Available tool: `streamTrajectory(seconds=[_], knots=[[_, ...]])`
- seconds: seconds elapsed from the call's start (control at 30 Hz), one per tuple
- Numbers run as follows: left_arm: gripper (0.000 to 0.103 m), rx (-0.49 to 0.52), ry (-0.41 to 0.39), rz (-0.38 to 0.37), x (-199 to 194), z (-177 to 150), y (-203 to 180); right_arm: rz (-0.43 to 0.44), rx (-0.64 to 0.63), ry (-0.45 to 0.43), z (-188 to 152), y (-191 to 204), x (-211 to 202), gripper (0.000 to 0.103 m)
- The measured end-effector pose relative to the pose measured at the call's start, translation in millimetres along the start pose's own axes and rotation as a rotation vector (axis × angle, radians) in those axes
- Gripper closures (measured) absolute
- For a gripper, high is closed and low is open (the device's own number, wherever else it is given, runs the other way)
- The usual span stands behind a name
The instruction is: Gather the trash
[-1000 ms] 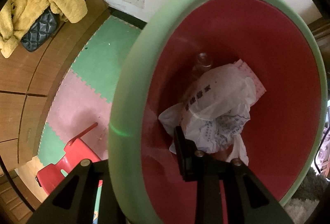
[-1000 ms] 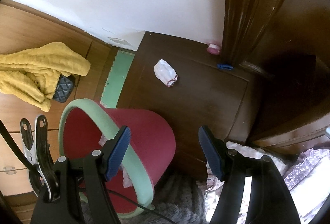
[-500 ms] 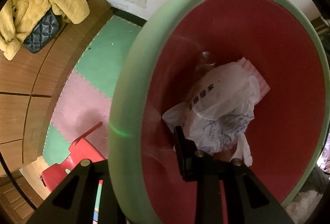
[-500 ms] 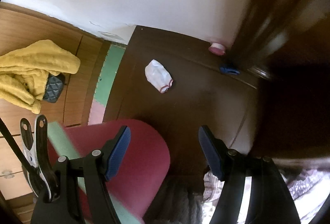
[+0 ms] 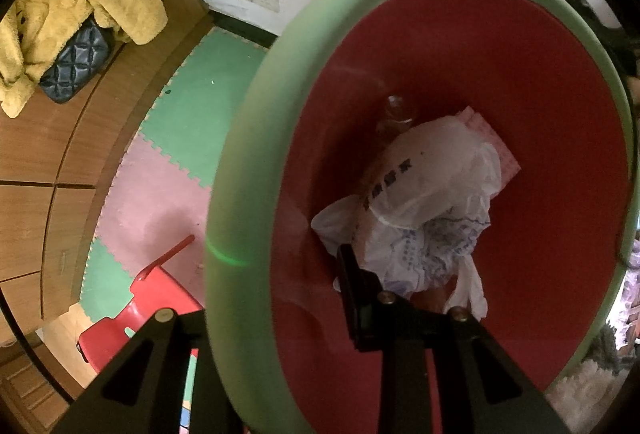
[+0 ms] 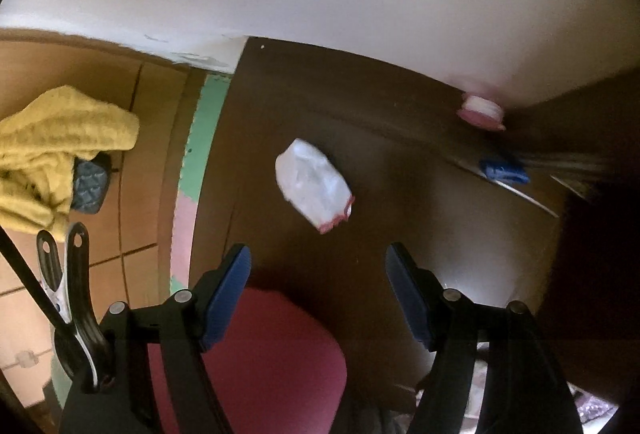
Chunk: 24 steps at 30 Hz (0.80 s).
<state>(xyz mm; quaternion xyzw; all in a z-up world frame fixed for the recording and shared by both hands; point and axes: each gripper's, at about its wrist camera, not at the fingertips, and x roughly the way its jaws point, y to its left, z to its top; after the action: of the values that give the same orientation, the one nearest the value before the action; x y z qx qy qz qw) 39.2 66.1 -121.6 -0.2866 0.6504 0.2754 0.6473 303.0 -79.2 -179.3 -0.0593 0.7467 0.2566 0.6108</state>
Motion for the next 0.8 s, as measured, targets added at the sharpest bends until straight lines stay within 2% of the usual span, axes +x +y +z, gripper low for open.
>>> streamTrajectory(seconds=[0.27,0.4,0.5,0.73,0.8], knots=[[0.077,-0.005,0.022,-0.016,2.1,1.3,1.8,-0.048,-0.032,0.047,34.8,0.3,55.5,0.032],[0.077,0.008,0.034,0.002,2.5,1.1,0.2,-0.108,-0.019,0.143,40.4,-0.6,90.4,0.032],[0.077,0.007,0.020,-0.004,1.9,-0.1,0.3,-0.125,-0.020,0.164,38.2,-0.1,104.2,0.030],[0.077,0.014,0.016,-0.005,3.0,0.9,1.9,-0.176,-0.020,0.115,37.9,12.5,105.3,0.029],[0.077,0.026,0.020,0.000,3.4,1.7,1.8,-0.229,-0.065,0.110,34.6,21.2,107.7,0.032]])
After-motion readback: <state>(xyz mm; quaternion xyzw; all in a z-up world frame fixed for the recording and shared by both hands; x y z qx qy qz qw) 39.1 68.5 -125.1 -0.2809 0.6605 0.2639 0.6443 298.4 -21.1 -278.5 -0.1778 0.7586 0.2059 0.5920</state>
